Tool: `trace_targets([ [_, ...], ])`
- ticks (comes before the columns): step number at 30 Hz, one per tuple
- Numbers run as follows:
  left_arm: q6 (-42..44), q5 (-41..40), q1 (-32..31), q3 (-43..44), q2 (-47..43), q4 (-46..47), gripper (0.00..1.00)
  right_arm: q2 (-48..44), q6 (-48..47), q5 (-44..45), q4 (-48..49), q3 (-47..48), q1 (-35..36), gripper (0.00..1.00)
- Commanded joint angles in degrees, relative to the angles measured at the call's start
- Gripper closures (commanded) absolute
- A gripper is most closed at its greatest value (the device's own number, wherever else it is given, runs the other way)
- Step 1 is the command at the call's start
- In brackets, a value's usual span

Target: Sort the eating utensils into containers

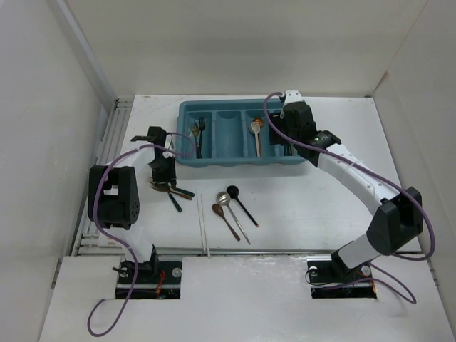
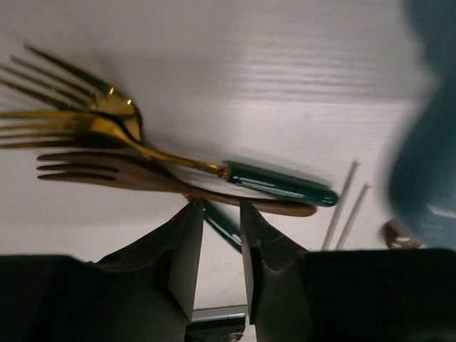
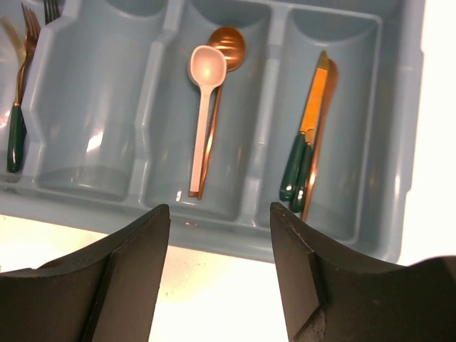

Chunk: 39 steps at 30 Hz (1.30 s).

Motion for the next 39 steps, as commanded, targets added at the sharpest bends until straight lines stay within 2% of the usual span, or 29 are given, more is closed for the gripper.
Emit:
trace_targets([
  [1,-3.5,-2.35,1.74,-4.02,-2.66,-1.96,0.76,-3.28,0.76,2.85,-0.62,-0.29,0.65,0.36],
  [9,-7.45,0.46,1.31,-4.56,-5.83,-4.6,0.75,-3.81,0.76,3.47,-0.62,0.76,0.65,0.35],
  [17,-9.04,4.06,0.26,-4.82,-3.3,-2.67,0.73,-3.28,0.24,4.0,-1.67,1.29,0.65,0.35],
  [30,-10.09,-4.72,1.39,-5.43,4.0,-1.44,0.72,-3.28,0.24,5.14,-1.68,1.82,0.12,0.35],
  [34,-10.62,-7.62,4.46,-5.43,6.46,-0.03,0.72,-2.76,0.24,5.14,-1.68,1.82,-0.41,0.35],
  [36,-10.62,-8.77,5.87,-5.96,7.17,0.5,0.78,-2.75,0.24,5.14,-1.68,2.43,-0.41,0.35],
  [37,-10.62,-8.77,7.27,-5.96,7.7,0.5,0.98,-2.75,0.24,5.14,-1.68,2.43,-0.41,0.35],
  [39,-10.0,-8.77,8.51,-5.26,7.7,0.5,1.0,-2.75,0.24,5.14,-1.68,2.43,-0.41,0.35],
])
